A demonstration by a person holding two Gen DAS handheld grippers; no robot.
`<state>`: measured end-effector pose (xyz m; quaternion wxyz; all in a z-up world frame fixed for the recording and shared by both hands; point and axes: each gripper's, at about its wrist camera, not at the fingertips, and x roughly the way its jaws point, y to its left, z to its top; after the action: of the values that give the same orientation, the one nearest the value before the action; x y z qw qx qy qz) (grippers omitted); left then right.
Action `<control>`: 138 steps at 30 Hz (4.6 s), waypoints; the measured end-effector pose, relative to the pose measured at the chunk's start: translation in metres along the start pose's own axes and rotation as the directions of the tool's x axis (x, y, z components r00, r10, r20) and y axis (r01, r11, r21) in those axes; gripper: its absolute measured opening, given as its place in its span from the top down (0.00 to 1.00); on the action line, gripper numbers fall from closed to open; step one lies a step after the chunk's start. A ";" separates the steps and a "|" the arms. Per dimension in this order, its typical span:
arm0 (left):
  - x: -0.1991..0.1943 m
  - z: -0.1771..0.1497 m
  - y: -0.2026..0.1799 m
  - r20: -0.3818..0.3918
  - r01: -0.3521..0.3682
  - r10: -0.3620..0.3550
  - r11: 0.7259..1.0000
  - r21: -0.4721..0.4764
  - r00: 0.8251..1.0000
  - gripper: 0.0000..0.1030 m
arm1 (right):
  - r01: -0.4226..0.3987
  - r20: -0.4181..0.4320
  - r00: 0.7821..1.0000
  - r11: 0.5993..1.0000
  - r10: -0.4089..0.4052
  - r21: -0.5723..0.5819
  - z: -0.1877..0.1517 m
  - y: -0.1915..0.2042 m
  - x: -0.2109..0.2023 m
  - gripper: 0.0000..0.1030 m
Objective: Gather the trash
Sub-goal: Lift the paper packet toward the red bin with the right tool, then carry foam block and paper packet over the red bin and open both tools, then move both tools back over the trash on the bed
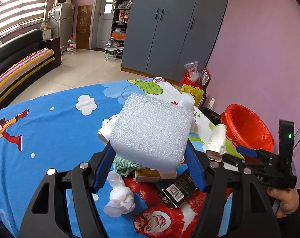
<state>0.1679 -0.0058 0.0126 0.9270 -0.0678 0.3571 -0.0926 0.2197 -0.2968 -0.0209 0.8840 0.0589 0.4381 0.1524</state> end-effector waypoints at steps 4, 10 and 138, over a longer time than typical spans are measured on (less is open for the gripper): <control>0.000 0.000 0.002 0.001 -0.001 0.001 1.000 -0.004 1.000 0.36 | -0.002 0.003 1.000 0.999 0.002 0.042 0.008 0.002 0.010 0.25; -0.001 0.001 0.004 0.003 0.000 0.000 1.000 -0.010 1.000 0.36 | 0.027 -0.005 1.000 0.996 -0.027 0.087 0.017 0.001 0.026 0.21; -0.016 -0.049 0.026 -0.026 -0.047 0.043 0.986 -0.161 0.999 0.47 | -0.034 0.197 0.979 0.991 0.060 -0.133 0.002 0.039 -0.061 0.18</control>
<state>0.1261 0.0201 -0.0178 0.9162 -0.1333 0.3754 -0.0432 0.1781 -0.2794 0.0360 0.9216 0.0272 0.3346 0.1947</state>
